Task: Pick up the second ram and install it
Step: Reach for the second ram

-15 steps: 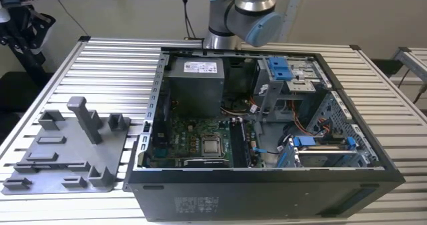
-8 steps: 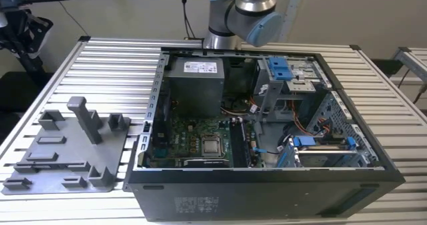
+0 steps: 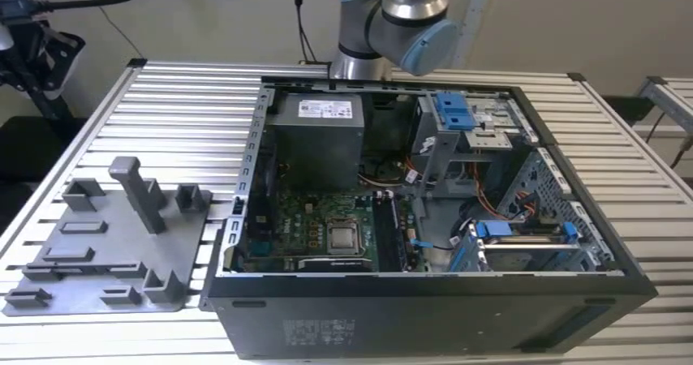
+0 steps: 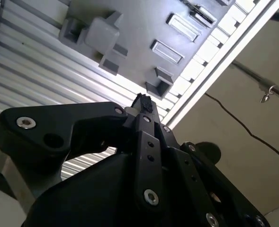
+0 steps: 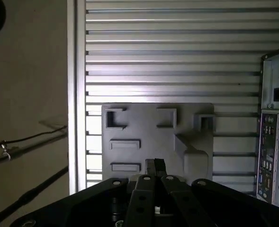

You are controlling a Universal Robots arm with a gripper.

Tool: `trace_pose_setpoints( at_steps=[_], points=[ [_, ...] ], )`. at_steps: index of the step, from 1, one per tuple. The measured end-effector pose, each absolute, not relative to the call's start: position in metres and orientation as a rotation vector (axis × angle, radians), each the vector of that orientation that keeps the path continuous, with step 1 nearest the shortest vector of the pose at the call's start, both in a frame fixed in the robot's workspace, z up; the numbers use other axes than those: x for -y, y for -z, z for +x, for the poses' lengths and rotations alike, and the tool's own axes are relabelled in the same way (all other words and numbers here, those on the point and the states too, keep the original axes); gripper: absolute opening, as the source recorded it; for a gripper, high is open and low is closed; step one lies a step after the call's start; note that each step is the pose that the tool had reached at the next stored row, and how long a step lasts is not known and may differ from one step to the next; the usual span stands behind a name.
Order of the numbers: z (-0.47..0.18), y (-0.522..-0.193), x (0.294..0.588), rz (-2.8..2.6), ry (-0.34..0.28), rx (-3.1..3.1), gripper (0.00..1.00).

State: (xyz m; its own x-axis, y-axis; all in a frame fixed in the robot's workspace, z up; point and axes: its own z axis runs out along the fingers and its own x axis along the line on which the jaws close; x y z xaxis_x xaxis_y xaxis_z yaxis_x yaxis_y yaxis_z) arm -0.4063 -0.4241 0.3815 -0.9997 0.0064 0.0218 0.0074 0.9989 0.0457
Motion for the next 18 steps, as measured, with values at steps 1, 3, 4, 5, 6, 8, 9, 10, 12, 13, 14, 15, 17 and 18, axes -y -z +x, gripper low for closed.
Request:
trace_pose_setpoints(
  at_steps=[1, 3, 4, 5, 6, 8, 9, 10, 12, 13, 14, 15, 17, 18],
  points=[
    [-0.4063, -0.3812, 0.4241, -0.008, 0.071, 3.119, 0.11],
    [-0.4064, -0.3807, 0.4241, -0.004, 0.071, 3.119, 0.11],
    [-0.4064, -0.3805, 0.4242, -0.002, 0.071, 3.119, 0.11],
    [-0.4065, -0.3801, 0.4242, 0.001, 0.071, 3.119, 0.11],
    [-0.4067, -0.3798, 0.4243, 0.003, 0.072, 3.119, 0.11],
    [-0.4071, -0.3791, 0.4251, 0.007, 0.071, 3.119, 0.11],
    [-0.4072, -0.3788, 0.4257, 0.009, 0.071, 3.119, 0.11],
    [-0.4073, -0.3784, 0.4263, 0.011, 0.072, 3.119, 0.11],
    [-0.4077, -0.3779, 0.4274, 0.014, 0.071, 3.119, 0.11],
    [-0.4078, -0.3777, 0.4280, 0.016, 0.071, 3.119, 0.11],
    [-0.4080, -0.3773, 0.4287, 0.017, 0.071, 3.119, 0.11],
    [-0.4082, -0.3769, 0.4294, 0.019, 0.071, 3.119, 0.11],
    [-0.4089, -0.3762, 0.4309, 0.022, 0.071, 3.119, 0.11],
    [-0.4093, -0.3758, 0.4313, 0.023, 0.071, 3.119, 0.11]
  ],
)
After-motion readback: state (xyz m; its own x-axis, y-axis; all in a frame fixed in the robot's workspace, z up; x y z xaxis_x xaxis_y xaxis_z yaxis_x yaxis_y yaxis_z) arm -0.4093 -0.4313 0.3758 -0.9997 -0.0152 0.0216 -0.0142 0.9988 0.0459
